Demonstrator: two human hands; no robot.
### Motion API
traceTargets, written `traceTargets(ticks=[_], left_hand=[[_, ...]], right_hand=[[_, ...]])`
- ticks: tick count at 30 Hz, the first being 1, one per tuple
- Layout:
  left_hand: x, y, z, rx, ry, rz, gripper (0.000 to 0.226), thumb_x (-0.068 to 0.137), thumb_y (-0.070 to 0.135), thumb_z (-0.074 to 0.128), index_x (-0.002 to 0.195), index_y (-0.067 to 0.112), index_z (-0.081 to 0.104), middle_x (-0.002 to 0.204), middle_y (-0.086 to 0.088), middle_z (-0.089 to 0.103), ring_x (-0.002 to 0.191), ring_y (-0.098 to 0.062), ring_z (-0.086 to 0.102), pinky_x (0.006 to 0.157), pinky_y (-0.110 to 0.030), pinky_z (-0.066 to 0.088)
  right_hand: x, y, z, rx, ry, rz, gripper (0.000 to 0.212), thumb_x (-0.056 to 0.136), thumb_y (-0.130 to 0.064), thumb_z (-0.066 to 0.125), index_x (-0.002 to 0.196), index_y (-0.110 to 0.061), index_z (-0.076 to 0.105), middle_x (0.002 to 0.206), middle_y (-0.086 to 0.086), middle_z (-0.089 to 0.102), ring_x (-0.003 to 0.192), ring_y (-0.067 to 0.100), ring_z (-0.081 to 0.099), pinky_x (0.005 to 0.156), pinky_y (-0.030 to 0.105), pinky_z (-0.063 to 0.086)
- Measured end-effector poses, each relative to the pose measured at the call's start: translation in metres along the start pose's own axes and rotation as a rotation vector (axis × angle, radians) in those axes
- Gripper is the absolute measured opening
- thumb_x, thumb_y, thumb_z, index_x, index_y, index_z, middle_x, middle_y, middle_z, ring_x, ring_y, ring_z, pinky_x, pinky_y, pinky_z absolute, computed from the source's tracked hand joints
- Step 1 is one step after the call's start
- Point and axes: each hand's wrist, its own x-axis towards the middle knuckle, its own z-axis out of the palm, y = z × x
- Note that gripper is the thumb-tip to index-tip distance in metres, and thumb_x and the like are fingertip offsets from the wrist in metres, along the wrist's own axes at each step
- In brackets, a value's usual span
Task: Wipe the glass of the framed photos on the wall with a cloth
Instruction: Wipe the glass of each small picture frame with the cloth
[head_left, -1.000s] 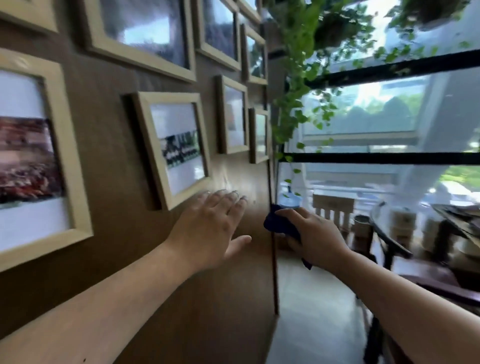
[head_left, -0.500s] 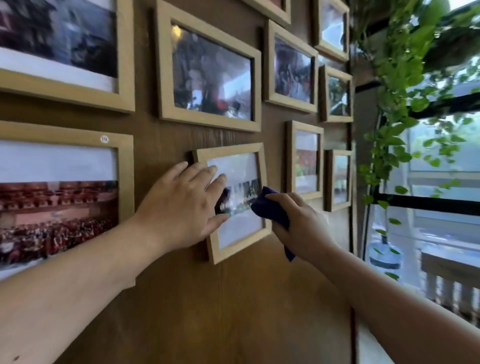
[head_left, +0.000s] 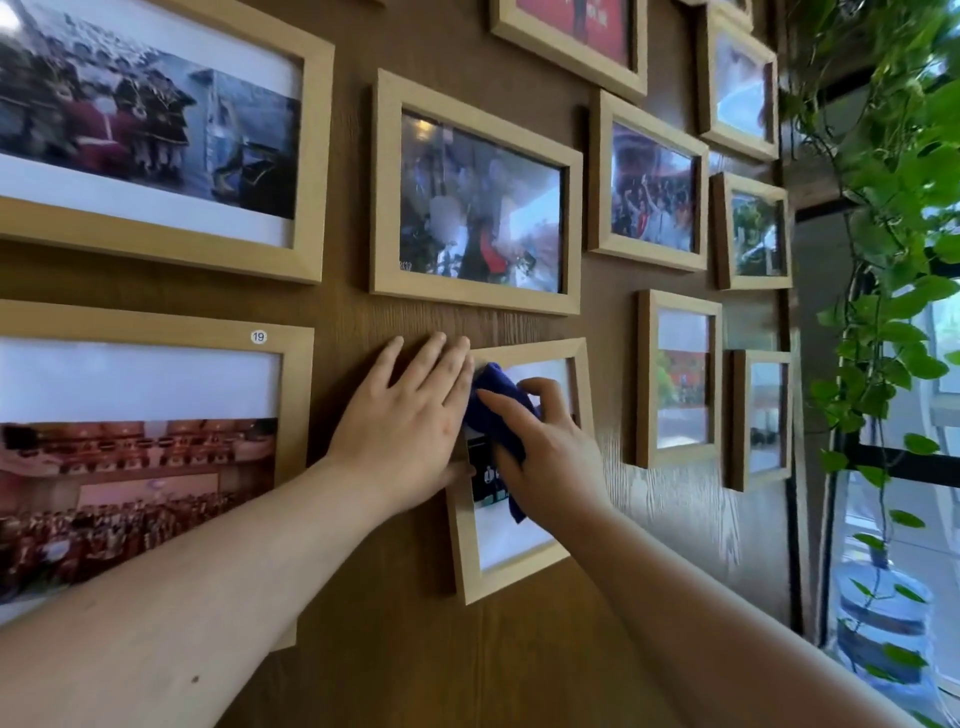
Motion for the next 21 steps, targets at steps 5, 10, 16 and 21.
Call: traceTargets(ticks=[5,10,16,21], left_hand=[[-0.001,-0.002,0.005,-0.01,0.031,0.005,0.102,0.077,0.071,0.047,0.147,0.01,0.006,0.159,-0.009,0.005,0.145,-0.026,0.001,0.117,-0.052,0.005],[-0.002,-0.002,0.008,0.013,0.04,0.008,0.104,0.077,0.074,0.042,0.147,0.009,-0.001,0.159,-0.01,0.0,0.145,-0.027,-0.003,0.116,-0.053,0.002],[0.0,-0.002,0.007,0.009,0.05,0.004,0.104,0.077,0.071,0.046,0.146,0.009,0.0,0.159,-0.01,0.003,0.145,-0.027,0.0,0.117,-0.053,0.004],[0.0,-0.001,0.006,0.032,0.03,0.004,0.106,0.075,0.074,0.045,0.147,0.008,0.003,0.159,-0.01,0.005,0.145,-0.027,0.003,0.117,-0.053,0.006]], right_hand=[[-0.001,0.044,-0.006,-0.121,0.034,-0.011,0.047,0.079,-0.021,0.069,0.124,-0.025,0.057,0.122,0.008,0.052,0.081,0.024,0.061,0.053,0.034,0.054],[-0.004,0.067,-0.007,-0.148,0.086,0.148,0.048,0.08,-0.019,0.068,0.126,-0.026,0.057,0.12,0.007,0.05,0.085,0.027,0.06,0.051,0.035,0.051],[-0.029,0.025,0.01,-0.002,-0.025,-0.105,0.053,0.08,-0.022,0.064,0.131,-0.024,0.049,0.123,0.007,0.044,0.087,0.023,0.059,0.057,0.03,0.055],[-0.04,0.042,0.005,-0.088,-0.048,-0.125,0.045,0.08,-0.019,0.068,0.124,-0.023,0.06,0.118,0.009,0.053,0.082,0.024,0.061,0.052,0.031,0.053]])
